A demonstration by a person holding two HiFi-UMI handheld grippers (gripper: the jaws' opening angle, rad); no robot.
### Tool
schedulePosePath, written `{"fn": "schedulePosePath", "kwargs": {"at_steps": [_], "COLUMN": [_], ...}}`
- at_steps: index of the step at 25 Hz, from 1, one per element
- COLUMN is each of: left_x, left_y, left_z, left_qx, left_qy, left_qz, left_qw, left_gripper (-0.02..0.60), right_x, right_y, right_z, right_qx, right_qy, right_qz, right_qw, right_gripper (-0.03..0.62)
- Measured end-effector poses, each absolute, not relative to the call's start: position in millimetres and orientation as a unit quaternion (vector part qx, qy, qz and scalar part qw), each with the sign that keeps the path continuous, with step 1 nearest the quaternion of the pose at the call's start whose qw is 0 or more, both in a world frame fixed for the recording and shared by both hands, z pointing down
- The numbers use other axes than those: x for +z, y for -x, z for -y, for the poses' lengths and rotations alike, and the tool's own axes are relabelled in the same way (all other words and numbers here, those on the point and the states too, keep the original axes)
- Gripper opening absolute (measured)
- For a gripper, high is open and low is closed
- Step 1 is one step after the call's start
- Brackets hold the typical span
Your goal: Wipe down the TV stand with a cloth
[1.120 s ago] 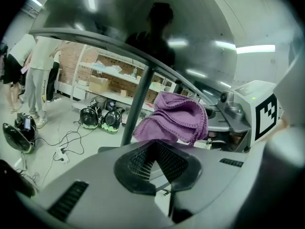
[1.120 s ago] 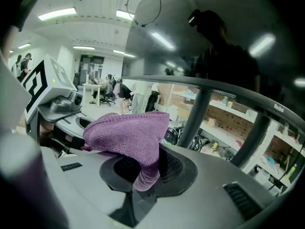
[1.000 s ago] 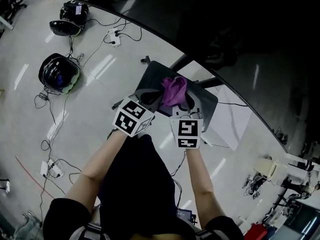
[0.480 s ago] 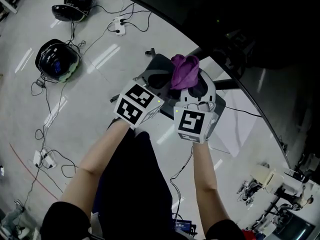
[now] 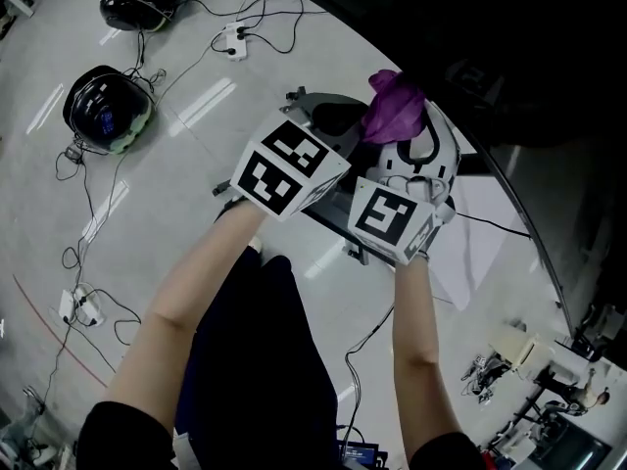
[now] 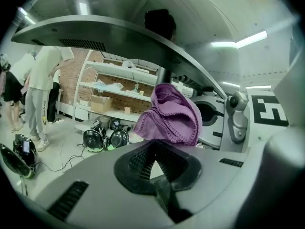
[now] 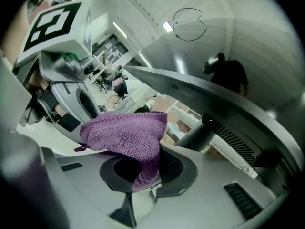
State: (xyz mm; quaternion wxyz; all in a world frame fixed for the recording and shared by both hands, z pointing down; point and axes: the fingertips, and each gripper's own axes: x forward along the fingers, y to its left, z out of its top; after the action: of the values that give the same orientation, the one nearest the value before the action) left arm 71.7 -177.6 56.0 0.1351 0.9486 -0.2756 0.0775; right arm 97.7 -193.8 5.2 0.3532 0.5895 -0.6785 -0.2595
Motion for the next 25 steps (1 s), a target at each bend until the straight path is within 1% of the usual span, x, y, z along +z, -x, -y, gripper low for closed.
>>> {"fn": "schedulePosePath", "kwargs": {"at_steps": [6,13,20,25], "left_x": [59,76,98,119], "left_y": [-84,-77,-70,-62], "left_z": [198,214,212,210], "left_qx": [0.077,0.085,0.099,0.114], "left_qy": [-0.951,-0.945,-0.94,-0.936], "left_qz": [0.274,0.286,0.291,0.292], "left_qw": [0.12,0.136,0.148,0.157], "left_gripper": [0.006,0.006,0.006,0.006], "right_x": [7,19,45,73], "right_y": [-117,-127,-124,-123], "right_z": [216,229,233,239], "right_qx": [-0.293,-0.289,-0.27,-0.232], "right_qy": [-0.603,-0.6,-0.574,-0.564], "right_qz": [0.647,0.639,0.652,0.666], "right_qw": [0.364,0.384,0.415,0.429], "right_gripper": [0.075,0.075,0.075,0.075]}}
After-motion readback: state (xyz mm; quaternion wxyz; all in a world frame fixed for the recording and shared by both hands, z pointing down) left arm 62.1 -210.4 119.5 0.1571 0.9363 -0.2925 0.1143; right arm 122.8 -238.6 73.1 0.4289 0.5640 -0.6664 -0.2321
